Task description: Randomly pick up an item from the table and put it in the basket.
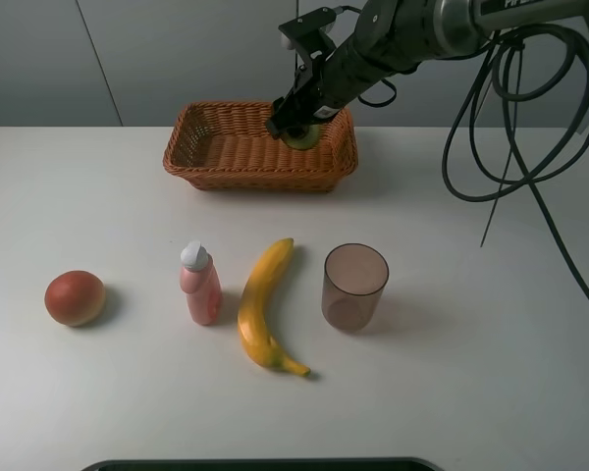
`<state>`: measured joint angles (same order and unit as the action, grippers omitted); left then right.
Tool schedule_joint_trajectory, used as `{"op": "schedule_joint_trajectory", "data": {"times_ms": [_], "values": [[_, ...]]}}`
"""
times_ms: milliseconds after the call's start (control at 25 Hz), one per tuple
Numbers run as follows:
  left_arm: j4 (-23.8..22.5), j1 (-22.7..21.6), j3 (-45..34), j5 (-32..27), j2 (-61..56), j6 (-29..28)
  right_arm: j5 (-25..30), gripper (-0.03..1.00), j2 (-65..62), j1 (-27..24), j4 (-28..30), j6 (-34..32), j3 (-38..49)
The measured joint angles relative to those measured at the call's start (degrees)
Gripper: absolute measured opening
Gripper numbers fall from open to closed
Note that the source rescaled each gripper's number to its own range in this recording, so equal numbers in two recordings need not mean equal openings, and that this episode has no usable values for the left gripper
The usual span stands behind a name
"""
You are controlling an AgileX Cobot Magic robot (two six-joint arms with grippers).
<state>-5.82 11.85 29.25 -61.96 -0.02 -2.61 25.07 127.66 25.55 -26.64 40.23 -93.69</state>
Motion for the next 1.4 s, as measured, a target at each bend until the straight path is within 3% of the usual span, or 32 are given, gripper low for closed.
{"op": "schedule_joint_trajectory", "data": {"times_ms": [40, 80, 160, 320, 520, 880, 1000, 1120, 1400], "values": [[0.0, 0.0, 0.0, 0.0, 0.0, 0.0, 0.0, 0.75, 0.0, 0.0, -0.3, 0.0, -0.1], [0.0, 0.0, 0.0, 0.0, 0.0, 0.0, 0.0, 0.89, 0.0, 0.0, -0.7, 0.0, -0.1], [0.0, 0.0, 0.0, 0.0, 0.0, 0.0, 0.4, 0.98, 0.0, 0.0, -1.0, 0.0, -0.4], [0.0, 0.0, 0.0, 0.0, 0.0, 0.0, 4.6, 0.99, -1.6, 0.0, -0.6, 0.0, -2.1], [0.0, 0.0, 0.0, 0.0, 0.0, 0.0, 11.1, 0.99, -10.3, -0.2, 6.3, -0.1, -3.7], [0.0, 0.0, 0.0, 0.0, 0.0, 0.0, 35.7, 0.99, -30.6, -8.5, 15.5, -5.2, -3.7], [0.0, 0.0, 0.0, 0.0, 0.0, 0.0, 40.8, 0.99, -37.9, -11.7, 19.0, -7.1, -1.9], [0.0, 0.0, 0.0, 0.0, 0.0, 0.0, 43.6, 0.99, -46.0, -15.5, 20.5, -9.6, 1.3], [0.0, 0.0, 0.0, 0.0, 0.0, 0.0, 44.6, 0.99, -68.8, -25.3, 21.4, -12.8, 16.2]]}}
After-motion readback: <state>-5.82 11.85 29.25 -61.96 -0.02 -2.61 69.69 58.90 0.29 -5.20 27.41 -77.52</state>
